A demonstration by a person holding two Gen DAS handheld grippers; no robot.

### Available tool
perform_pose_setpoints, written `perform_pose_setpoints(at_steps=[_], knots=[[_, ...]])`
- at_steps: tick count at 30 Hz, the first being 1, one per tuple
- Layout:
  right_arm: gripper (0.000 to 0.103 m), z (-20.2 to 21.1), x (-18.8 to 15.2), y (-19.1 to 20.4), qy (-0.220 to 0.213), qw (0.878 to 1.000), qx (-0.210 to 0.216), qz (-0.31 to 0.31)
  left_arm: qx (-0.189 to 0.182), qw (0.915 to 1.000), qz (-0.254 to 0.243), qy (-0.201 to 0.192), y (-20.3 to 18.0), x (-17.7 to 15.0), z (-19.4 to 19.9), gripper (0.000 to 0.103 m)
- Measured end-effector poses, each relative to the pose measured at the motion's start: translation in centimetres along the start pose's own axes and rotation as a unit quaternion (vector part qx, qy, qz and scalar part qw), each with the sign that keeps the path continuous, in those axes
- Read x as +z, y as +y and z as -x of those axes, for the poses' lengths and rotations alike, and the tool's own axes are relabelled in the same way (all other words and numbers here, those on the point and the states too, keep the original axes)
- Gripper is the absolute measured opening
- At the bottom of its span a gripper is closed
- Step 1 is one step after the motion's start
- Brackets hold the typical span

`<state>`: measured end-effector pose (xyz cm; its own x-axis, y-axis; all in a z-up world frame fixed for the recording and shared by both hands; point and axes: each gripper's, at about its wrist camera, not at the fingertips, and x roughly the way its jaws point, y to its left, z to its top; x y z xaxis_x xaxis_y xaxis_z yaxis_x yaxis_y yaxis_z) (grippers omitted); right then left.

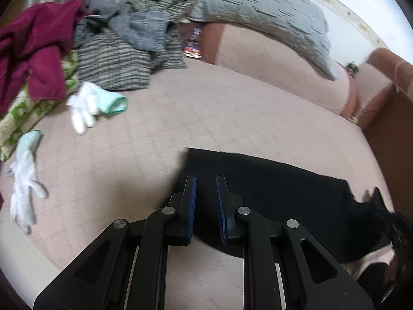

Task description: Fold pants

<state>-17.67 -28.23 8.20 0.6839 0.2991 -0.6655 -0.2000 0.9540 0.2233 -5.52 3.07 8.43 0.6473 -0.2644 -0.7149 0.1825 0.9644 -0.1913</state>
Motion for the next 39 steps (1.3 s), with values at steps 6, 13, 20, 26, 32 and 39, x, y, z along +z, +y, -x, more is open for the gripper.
perform_pose_setpoints(at_steps=[6, 13, 20, 26, 32, 39], knots=[[0.037, 0.5, 0.8, -4.5, 0.006, 0.999, -0.016, -0.040, -0.072, 0.9958, -0.045, 0.036, -6.4, -1.4, -1.4, 0.031], [0.033, -3.6, 1.5, -2.8, 0.049, 0.998, -0.016, 0.038, -0.111, 0.9866, -0.093, 0.077, -12.5, -3.6, -3.7, 0.031], [0.018, -6.3, 0.6, -5.4, 0.081, 0.994, -0.077, -0.011, -0.097, 0.9832, -0.127, 0.089, -14.9, -5.2, -5.6, 0.031], [0.045, -1.0, 0.8, -7.7, 0.047, 0.995, -0.075, -0.035, -0.122, 0.9824, -0.116, 0.081, -15.7, -4.5, -4.6, 0.031], [0.050, 4.5, -0.7, -14.4, 0.026, 0.983, -0.159, -0.086, -0.163, 0.9756, -0.121, 0.083, -18.3, -4.2, -4.2, 0.031], [0.050, 2.2, -2.1, -19.9, 0.070, 0.977, -0.138, -0.148, -0.187, 0.9640, -0.162, 0.097, -22.8, -5.2, -5.5, 0.031]])
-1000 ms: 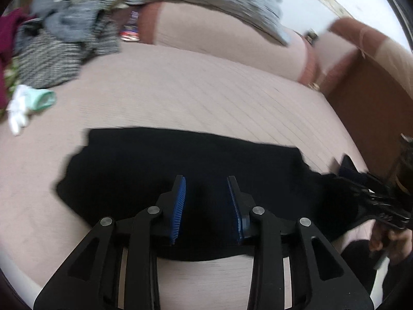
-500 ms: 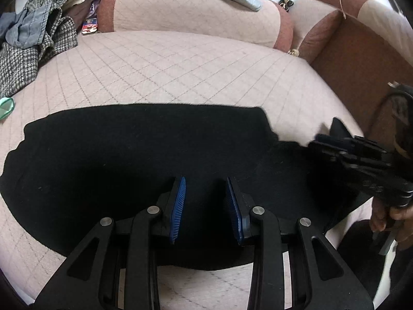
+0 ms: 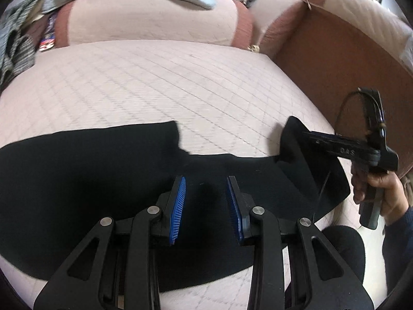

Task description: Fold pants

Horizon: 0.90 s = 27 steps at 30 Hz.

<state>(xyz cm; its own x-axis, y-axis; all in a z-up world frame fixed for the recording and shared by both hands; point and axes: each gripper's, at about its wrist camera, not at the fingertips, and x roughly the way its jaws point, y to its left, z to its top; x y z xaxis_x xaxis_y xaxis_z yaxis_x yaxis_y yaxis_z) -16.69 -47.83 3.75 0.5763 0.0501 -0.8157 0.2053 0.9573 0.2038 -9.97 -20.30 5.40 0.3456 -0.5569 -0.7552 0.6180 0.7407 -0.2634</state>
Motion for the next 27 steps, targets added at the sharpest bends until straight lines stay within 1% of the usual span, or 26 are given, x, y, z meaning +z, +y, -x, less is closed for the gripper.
perform_pose_setpoints(at_steps=[2, 3, 5, 7, 10, 12, 16, 17, 20, 22, 23, 24, 27], knots=[[0.050, -0.9, 0.0, -0.3, 0.007, 1.000, 0.023, -0.008, -0.003, 1.0000, -0.001, 0.009, -0.5, 0.2, -0.9, 0.031], [0.048, -1.3, 0.1, 0.0, 0.008, 0.999, 0.032, -0.005, -0.006, 0.9999, -0.001, 0.016, -0.7, 0.4, -1.5, 0.031], [0.020, -1.1, -0.1, 0.7, -0.001, 0.999, 0.032, 0.007, -0.002, 0.9998, -0.003, 0.021, -1.0, 0.4, -2.2, 0.031], [0.009, -0.6, -0.4, 0.8, -0.012, 1.000, 0.017, 0.011, 0.004, 0.9997, -0.004, 0.023, -1.2, 0.5, -2.8, 0.031], [0.007, 1.4, -0.7, 0.8, -0.042, 0.999, 0.008, 0.004, 0.004, 0.9997, 0.000, 0.022, -1.0, 0.6, -2.6, 0.031], [0.007, 3.4, -1.4, 0.5, -0.060, 0.998, 0.001, -0.002, 0.002, 0.9997, 0.004, 0.023, -1.0, 0.7, -2.6, 0.031], [0.007, 7.3, -2.7, -0.9, -0.078, 0.996, -0.019, -0.027, 0.002, 0.9997, 0.007, 0.022, -0.9, 0.5, -2.4, 0.031], [0.007, 7.9, -3.4, -1.4, -0.076, 0.996, -0.023, -0.038, 0.003, 0.9998, 0.007, 0.021, -1.0, 0.5, -2.4, 0.031], [0.007, 7.7, -4.6, -2.1, -0.058, 0.996, -0.033, -0.056, 0.010, 0.9998, 0.000, 0.019, -1.3, 0.3, -2.8, 0.031], [0.007, 6.2, -5.5, -2.6, -0.030, 0.996, -0.049, -0.064, 0.018, 0.9997, -0.007, 0.012, -1.7, 0.1, -3.1, 0.031], [0.007, 5.0, -5.9, -2.6, -0.010, 0.996, -0.066, -0.065, 0.019, 0.9997, -0.008, 0.011, -1.7, 0.0, -3.1, 0.031], [0.006, 4.7, -6.1, -2.7, -0.005, 0.995, -0.069, -0.067, 0.020, 0.9997, -0.010, 0.009, -1.7, 0.0, -3.0, 0.031], [0.007, 4.6, -6.2, -3.4, -0.017, 0.993, -0.067, -0.093, 0.012, 0.9999, -0.005, 0.009, -1.3, 0.1, -2.9, 0.031]])
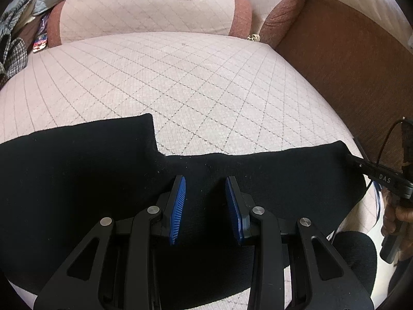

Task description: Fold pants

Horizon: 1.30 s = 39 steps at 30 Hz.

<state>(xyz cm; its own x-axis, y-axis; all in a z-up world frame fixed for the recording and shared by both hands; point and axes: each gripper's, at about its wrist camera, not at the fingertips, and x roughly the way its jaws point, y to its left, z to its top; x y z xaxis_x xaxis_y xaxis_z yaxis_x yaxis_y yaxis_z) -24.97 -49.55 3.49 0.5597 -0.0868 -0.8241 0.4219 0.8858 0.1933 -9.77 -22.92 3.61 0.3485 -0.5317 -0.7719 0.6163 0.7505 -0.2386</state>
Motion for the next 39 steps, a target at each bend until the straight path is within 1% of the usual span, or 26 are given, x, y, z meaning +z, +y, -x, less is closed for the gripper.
perform_pose_setpoints(at_steps=[2, 3, 4, 5, 6, 7, 9, 10, 12, 13, 15, 17, 20, 24, 25, 26, 27, 29, 33, 34, 36, 37, 39], knots=[[0.010, 0.3, 0.2, -0.2, -0.001, 1.000, 0.001, -0.010, -0.002, 1.0000, 0.004, -0.007, 0.4, 0.0, 0.7, 0.031], [0.010, 0.6, 0.3, 0.0, -0.005, 1.000, -0.001, -0.009, 0.000, 0.9999, 0.006, -0.016, 0.8, 0.0, 1.4, 0.031], [0.010, 1.2, 0.3, 0.2, -0.015, 1.000, -0.005, -0.001, 0.003, 0.9996, 0.008, -0.025, 1.3, 0.0, 2.1, 0.031], [0.013, 1.8, 0.4, 0.7, -0.027, 1.000, -0.008, 0.012, 0.006, 0.9995, 0.010, -0.031, 1.7, 0.0, 2.7, 0.031], [0.014, 2.3, 0.5, 1.4, -0.036, 0.999, -0.003, 0.027, 0.013, 0.9992, 0.013, -0.037, 2.6, 0.0, 3.5, 0.031], [0.017, 2.7, 0.6, 2.2, -0.040, 0.999, 0.004, 0.037, 0.020, 0.9989, 0.017, -0.038, 3.3, 0.0, 3.9, 0.031], [0.025, 3.2, 1.0, 4.2, -0.047, 0.997, 0.032, 0.060, 0.029, 0.9984, 0.031, -0.036, 5.0, -0.1, 4.6, 0.031], [0.032, 3.2, 1.2, 5.6, -0.050, 0.995, 0.049, 0.072, 0.031, 0.9981, 0.038, -0.037, 5.6, -0.1, 4.8, 0.031], [0.035, 2.7, 1.6, 7.6, -0.052, 0.993, 0.076, 0.080, 0.038, 0.9968, 0.059, -0.037, 7.2, -0.3, 5.1, 0.031], [0.035, 2.3, 1.9, 8.7, -0.049, 0.991, 0.098, 0.082, 0.038, 0.9964, 0.066, -0.036, 7.7, -0.4, 5.2, 0.031], [0.035, 0.9, 2.4, 11.6, -0.031, 0.983, 0.160, 0.083, 0.036, 0.9959, 0.076, -0.034, 8.5, -0.9, 5.3, 0.031], [0.035, -0.8, 3.0, 14.8, -0.012, 0.975, 0.201, 0.095, 0.038, 0.9958, 0.076, -0.034, 8.7, -1.5, 5.6, 0.031], [0.035, -2.9, 3.5, 18.9, 0.007, 0.966, 0.225, 0.123, 0.050, 0.9951, 0.078, -0.033, 8.9, -2.8, 5.9, 0.031], [0.035, -6.2, 4.0, 22.3, 0.042, 0.959, 0.251, 0.124, 0.050, 0.9938, 0.095, -0.031, 10.3, -4.0, 6.5, 0.031], [0.032, -6.8, 4.3, 22.6, 0.047, 0.957, 0.256, 0.124, 0.051, 0.9936, 0.095, -0.033, 10.5, -4.1, 6.6, 0.031], [0.016, -7.7, 4.4, 23.3, 0.056, 0.953, 0.269, 0.126, 0.053, 0.9935, 0.095, -0.035, 10.6, -4.1, 6.7, 0.031], [0.009, -8.0, 4.0, 23.8, 0.059, 0.951, 0.275, 0.129, 0.053, 0.9935, 0.095, -0.035, 10.7, -4.1, 6.8, 0.031], [0.008, -8.5, 4.3, 24.4, 0.052, 0.954, 0.263, 0.132, 0.054, 0.9930, 0.097, -0.040, 10.9, -4.0, 6.9, 0.031], [0.007, -8.0, 4.9, 23.8, 0.027, 0.958, 0.262, 0.112, 0.061, 0.9907, 0.108, -0.057, 11.7, -4.1, 6.8, 0.031], [0.007, -8.2, 4.8, 23.9, 0.026, 0.959, 0.257, 0.113, 0.059, 0.9908, 0.109, -0.055, 11.9, -4.2, 6.6, 0.031], [0.007, -9.1, 4.3, 24.4, 0.027, 0.965, 0.223, 0.133, 0.060, 0.9908, 0.107, -0.058, 12.0, -4.3, 6.3, 0.031], [0.007, -9.6, 3.9, 24.5, 0.031, 0.967, 0.214, 0.138, 0.062, 0.9909, 0.103, -0.061, 11.9, -4.4, 6.3, 0.031], [0.007, -9.6, 3.7, 24.5, 0.023, 0.968, 0.213, 0.132, 0.067, 0.9911, 0.096, -0.063, 11.7, -4.5, 6.4, 0.031]])
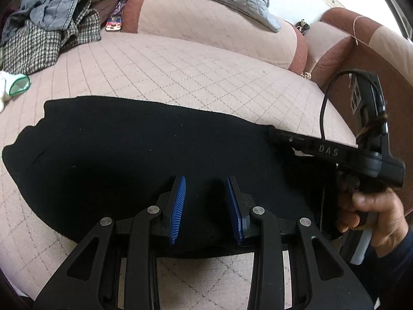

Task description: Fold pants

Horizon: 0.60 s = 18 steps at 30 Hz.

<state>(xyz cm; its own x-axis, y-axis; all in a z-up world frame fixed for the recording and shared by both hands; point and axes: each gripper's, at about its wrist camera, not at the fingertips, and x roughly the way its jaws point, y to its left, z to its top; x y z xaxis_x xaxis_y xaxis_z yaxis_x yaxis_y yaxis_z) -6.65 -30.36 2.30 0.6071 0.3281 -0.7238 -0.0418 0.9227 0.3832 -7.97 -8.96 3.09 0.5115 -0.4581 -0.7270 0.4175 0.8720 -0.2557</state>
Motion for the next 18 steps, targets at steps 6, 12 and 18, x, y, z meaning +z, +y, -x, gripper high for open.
perform_pose_setpoints(at_steps=[6, 12, 18], knots=[[0.025, 2.4, 0.1, 0.8, -0.014, 1.000, -0.023, 0.013, 0.019, 0.9995, 0.021, -0.015, 1.0, 0.6, 1.7, 0.031], [0.027, 4.8, -0.6, 4.1, -0.027, 0.997, -0.022, 0.072, 0.060, 0.9949, 0.068, -0.046, 4.8, 2.1, 4.1, 0.031], [0.027, 3.2, -1.1, 6.9, -0.017, 0.996, 0.004, 0.086, 0.111, 0.9881, 0.101, -0.035, 8.7, 2.1, 4.4, 0.031]])
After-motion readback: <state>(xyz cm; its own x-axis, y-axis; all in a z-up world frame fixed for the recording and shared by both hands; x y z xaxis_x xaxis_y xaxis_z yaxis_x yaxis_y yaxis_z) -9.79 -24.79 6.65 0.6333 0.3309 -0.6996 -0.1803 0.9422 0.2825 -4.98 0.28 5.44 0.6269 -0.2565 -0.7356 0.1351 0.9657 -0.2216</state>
